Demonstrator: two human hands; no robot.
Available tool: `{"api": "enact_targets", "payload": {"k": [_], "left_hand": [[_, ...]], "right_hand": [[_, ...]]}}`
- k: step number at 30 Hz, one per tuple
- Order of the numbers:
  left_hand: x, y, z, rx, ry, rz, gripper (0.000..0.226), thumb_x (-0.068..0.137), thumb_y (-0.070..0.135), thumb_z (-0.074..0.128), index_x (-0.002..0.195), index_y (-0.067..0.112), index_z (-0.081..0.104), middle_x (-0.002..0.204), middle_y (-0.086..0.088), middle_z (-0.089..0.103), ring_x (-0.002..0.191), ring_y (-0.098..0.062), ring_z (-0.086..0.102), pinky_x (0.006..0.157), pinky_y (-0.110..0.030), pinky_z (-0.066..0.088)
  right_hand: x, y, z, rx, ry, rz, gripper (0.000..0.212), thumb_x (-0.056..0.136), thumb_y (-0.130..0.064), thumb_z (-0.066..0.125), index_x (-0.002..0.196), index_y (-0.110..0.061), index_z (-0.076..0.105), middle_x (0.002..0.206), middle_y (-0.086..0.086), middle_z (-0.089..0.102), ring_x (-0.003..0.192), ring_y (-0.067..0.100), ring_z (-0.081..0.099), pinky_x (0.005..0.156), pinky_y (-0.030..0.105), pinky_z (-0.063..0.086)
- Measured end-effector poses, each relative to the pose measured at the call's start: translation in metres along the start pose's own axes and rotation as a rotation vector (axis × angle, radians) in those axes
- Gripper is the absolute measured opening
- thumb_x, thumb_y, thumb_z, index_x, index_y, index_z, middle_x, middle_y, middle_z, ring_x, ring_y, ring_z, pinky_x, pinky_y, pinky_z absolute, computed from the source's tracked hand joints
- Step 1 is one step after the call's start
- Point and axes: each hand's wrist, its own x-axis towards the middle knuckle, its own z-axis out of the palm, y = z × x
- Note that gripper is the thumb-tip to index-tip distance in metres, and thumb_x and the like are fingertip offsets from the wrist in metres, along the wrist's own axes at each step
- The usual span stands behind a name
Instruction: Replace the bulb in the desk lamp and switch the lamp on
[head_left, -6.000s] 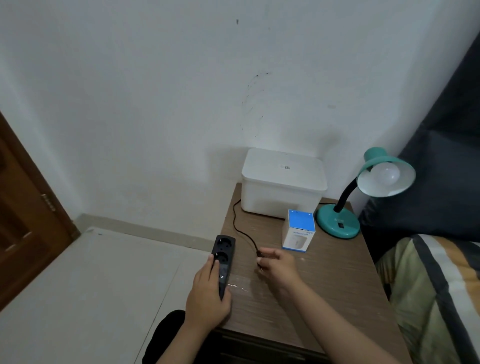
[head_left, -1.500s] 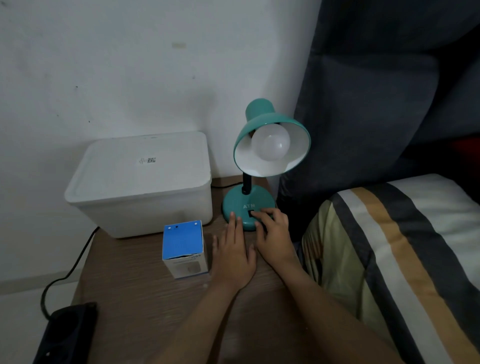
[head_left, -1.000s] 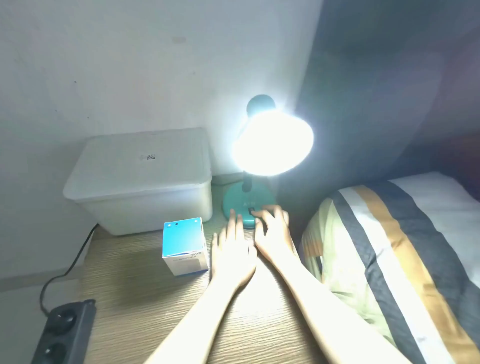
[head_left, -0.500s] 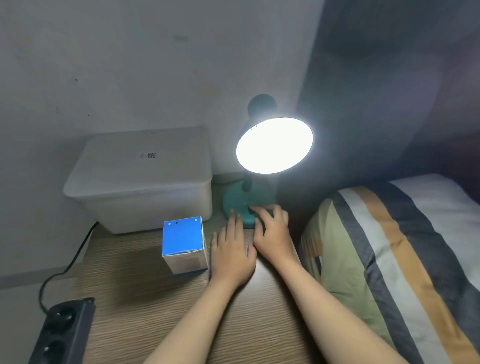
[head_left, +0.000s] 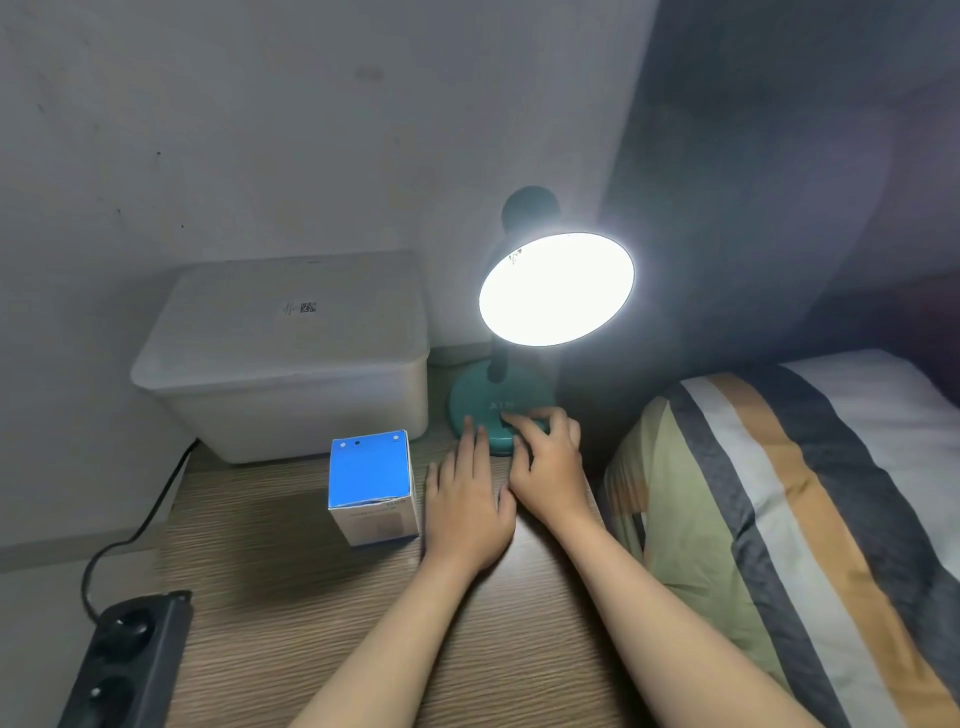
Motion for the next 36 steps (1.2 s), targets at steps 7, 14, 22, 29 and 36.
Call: {"api": "enact_targets", "payload": {"k": [7,14,22,29,36], "left_hand": [[0.000,-0.001,0.001,-0.003,0.008,0.008,0.068,0.080,0.036,0.045,0.140,0.010,0.029,0.152,-0.010,0.026,0.125,-0.028,0.045,0.100,-0.045,0.039],[0.001,0.000,0.001,-0.006,0.003,0.007,0.068,0.080,0.037,0.044,0.140,0.010,0.028,0.153,-0.009,0.025,0.125,-0.028,0.045,0.101,-0.045,0.039],[0.001,-0.001,0.004,-0.024,0.002,0.004,0.068,0.081,0.035,0.046,0.141,0.011,0.027,0.154,-0.009,0.022,0.127,-0.028,0.042,0.103,-0.046,0.036],[0.001,-0.002,0.001,-0.111,-0.056,0.019,0.071,0.085,0.036,0.041,0.145,0.014,0.012,0.157,-0.005,0.007,0.138,-0.023,0.024,0.111,-0.050,0.023],[0.002,0.000,-0.012,-0.239,-0.109,-0.006,0.074,0.087,0.029,0.049,0.146,0.010,0.010,0.157,-0.007,0.003,0.142,-0.024,0.014,0.113,-0.051,0.015]], "right_hand": [[0.000,0.000,0.001,0.004,0.007,0.002,0.033,0.085,-0.012,0.053,0.110,-0.029,0.065,0.108,0.006,0.052,0.107,0.022,0.041,0.081,0.039,0.049],[0.001,0.001,0.001,0.004,0.006,0.003,0.033,0.084,-0.012,0.054,0.110,-0.030,0.065,0.108,0.006,0.052,0.106,0.022,0.041,0.081,0.041,0.050],[0.001,0.002,0.001,0.008,0.001,0.013,0.034,0.084,-0.012,0.054,0.110,-0.031,0.065,0.109,0.006,0.052,0.108,0.023,0.041,0.085,0.044,0.049],[0.002,0.000,-0.004,-0.094,-0.109,-0.017,0.039,0.087,-0.013,0.049,0.122,-0.029,0.058,0.120,0.008,0.045,0.113,0.025,0.038,0.094,0.036,0.041],[0.001,-0.005,-0.022,0.019,-0.205,-0.004,0.043,0.091,-0.010,0.049,0.131,-0.023,0.052,0.124,0.010,0.049,0.116,0.025,0.041,0.102,0.030,0.034]]}}
